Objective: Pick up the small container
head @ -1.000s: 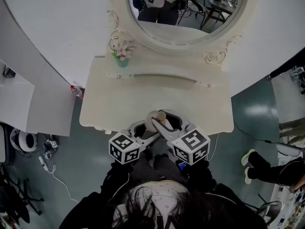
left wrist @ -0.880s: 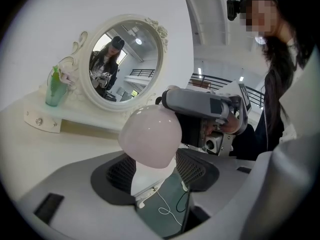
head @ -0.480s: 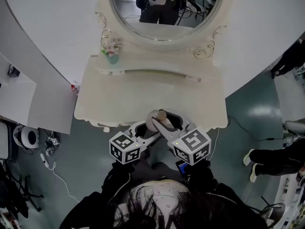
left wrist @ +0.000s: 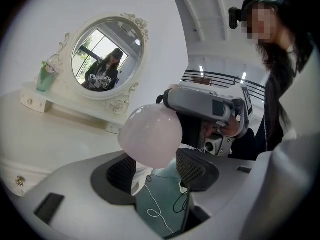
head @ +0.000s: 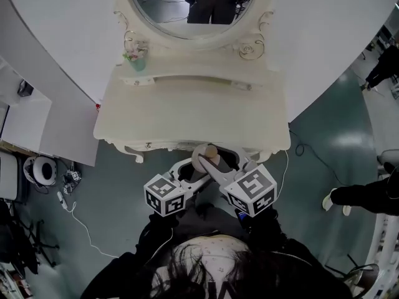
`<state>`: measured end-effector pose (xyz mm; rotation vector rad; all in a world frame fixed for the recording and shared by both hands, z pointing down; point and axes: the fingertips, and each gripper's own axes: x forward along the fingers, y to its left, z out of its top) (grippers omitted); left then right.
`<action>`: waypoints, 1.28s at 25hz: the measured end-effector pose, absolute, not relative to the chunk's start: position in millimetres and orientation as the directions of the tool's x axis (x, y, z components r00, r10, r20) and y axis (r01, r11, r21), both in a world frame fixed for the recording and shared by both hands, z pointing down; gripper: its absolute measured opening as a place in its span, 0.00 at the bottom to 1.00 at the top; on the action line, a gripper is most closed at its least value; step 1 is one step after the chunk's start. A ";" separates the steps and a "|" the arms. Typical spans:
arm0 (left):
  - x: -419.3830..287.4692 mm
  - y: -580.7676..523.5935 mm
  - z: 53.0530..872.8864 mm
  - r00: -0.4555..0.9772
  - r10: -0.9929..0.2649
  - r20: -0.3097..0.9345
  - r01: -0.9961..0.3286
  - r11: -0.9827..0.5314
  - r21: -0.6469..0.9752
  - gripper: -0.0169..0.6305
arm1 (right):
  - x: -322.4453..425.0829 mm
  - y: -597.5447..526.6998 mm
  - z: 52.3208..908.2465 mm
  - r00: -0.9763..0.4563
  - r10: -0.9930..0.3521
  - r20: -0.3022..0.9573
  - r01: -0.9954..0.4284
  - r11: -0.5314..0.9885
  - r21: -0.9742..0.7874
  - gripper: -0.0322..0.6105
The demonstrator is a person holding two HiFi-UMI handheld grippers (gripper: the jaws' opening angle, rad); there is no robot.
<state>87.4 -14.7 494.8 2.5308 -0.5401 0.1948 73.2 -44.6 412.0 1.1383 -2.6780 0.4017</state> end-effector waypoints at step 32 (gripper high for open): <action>10.9 97.3 499.0 0.889 -0.361 0.281 -0.456 -0.745 0.487 0.39 | -3.3 66.7 414.9 -0.712 -0.651 0.264 -0.700 0.690 -0.187 0.28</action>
